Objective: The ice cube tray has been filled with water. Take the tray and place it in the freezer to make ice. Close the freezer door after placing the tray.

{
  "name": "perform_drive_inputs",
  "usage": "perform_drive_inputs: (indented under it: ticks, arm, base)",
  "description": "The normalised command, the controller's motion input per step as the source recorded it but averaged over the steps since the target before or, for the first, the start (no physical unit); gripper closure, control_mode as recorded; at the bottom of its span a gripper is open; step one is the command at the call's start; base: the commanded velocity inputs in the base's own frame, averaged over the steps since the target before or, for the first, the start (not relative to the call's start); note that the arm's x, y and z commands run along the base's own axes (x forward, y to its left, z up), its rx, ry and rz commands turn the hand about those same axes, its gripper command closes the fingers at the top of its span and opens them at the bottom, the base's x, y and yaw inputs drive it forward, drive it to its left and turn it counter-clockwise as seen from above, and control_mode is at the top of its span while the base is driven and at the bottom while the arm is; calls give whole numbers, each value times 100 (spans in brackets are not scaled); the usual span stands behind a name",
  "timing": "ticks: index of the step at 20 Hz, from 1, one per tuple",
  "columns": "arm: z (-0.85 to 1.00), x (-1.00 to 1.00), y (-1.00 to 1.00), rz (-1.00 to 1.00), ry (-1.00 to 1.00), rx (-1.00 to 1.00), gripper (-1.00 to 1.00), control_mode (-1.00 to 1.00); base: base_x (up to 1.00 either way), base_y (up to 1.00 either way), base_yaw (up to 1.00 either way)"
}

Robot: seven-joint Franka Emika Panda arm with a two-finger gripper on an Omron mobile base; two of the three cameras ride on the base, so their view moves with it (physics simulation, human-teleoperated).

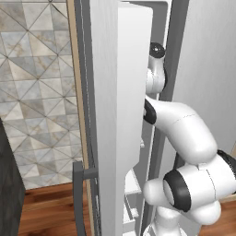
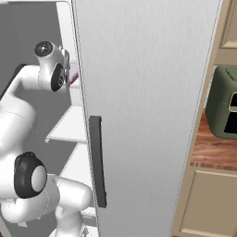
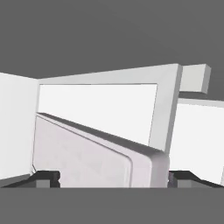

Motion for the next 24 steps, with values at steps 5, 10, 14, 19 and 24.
perform_drive_inputs:
  ticks: [5, 10, 14, 19, 24]
  arm:
    - [0, -26, 1, 0, 8, 0, -100, -100]
    - [-1, -83, 2, 0, 5, 0, -100, -100]
    - [-4, -100, 0, 0, 1, 0, -100, -100]
    - [0, -100, -16, 0, 0, 0, -100, -100]
    - [0, -96, -33, 0, 0, 0, -100, -100]
  base:
    - [0, 0, 0]
    - [0, 0, 0]
    - [0, 0, 0]
    - [0, 0, 0]
    - [0, 0, 0]
